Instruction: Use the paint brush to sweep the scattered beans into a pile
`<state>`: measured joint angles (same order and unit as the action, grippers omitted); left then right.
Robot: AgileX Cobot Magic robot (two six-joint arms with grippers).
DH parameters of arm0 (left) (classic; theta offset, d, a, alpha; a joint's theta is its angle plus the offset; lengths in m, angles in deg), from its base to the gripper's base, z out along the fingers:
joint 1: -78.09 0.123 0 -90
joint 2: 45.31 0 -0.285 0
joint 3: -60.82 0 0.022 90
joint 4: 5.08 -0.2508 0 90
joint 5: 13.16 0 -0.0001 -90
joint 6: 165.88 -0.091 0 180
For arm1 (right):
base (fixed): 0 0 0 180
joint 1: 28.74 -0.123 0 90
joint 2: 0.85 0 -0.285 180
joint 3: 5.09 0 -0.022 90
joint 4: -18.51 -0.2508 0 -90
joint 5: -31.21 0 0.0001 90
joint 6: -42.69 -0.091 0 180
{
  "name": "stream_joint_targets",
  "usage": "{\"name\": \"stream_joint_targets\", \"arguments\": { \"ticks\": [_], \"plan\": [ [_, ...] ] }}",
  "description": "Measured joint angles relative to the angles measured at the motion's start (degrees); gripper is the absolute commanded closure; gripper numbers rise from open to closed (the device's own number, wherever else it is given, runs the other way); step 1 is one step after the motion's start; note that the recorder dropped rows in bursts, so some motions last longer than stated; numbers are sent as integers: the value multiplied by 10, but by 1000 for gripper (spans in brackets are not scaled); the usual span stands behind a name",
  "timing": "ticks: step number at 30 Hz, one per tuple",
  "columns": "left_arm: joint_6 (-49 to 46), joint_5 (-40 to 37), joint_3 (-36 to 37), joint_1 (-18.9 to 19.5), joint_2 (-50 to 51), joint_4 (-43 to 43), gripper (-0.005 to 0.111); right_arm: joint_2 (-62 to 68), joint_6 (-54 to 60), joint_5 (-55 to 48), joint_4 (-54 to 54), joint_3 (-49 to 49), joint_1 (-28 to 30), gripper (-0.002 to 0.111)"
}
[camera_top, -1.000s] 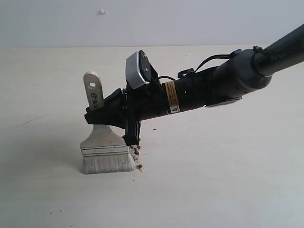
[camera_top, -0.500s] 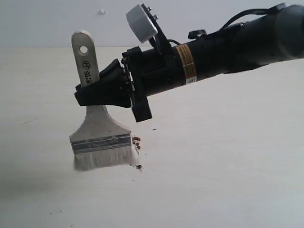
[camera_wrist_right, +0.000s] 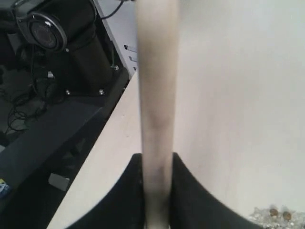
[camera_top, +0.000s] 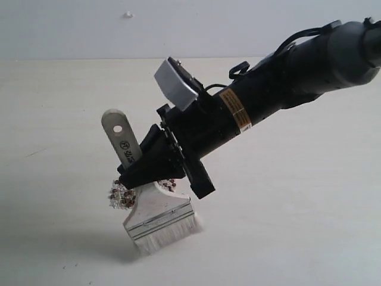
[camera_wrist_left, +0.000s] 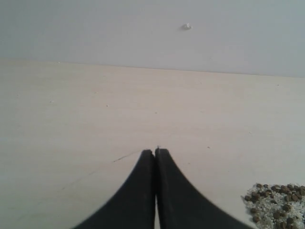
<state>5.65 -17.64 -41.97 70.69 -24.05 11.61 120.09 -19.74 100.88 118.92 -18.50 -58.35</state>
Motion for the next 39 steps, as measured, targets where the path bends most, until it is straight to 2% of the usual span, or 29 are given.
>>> {"name": "stream_joint_targets", "arguments": {
  "ticks": [10, 27, 32, 39],
  "plan": [
    [0, 0, 0, 0, 0, 0, 107, 68, 32, 4, -9, 23, 21, 108],
    [0, 0, 0, 0, 0, 0, 107, 116, 32, 6, -2, 130, 27, 108],
    [0, 0, 0, 0, 0, 0, 107, 98, -1, 0, 2, 144, 27, 108],
    [0, 0, 0, 0, 0, 0, 107, -27, -130, -6, 2, 144, 27, 108]
  ]
}}
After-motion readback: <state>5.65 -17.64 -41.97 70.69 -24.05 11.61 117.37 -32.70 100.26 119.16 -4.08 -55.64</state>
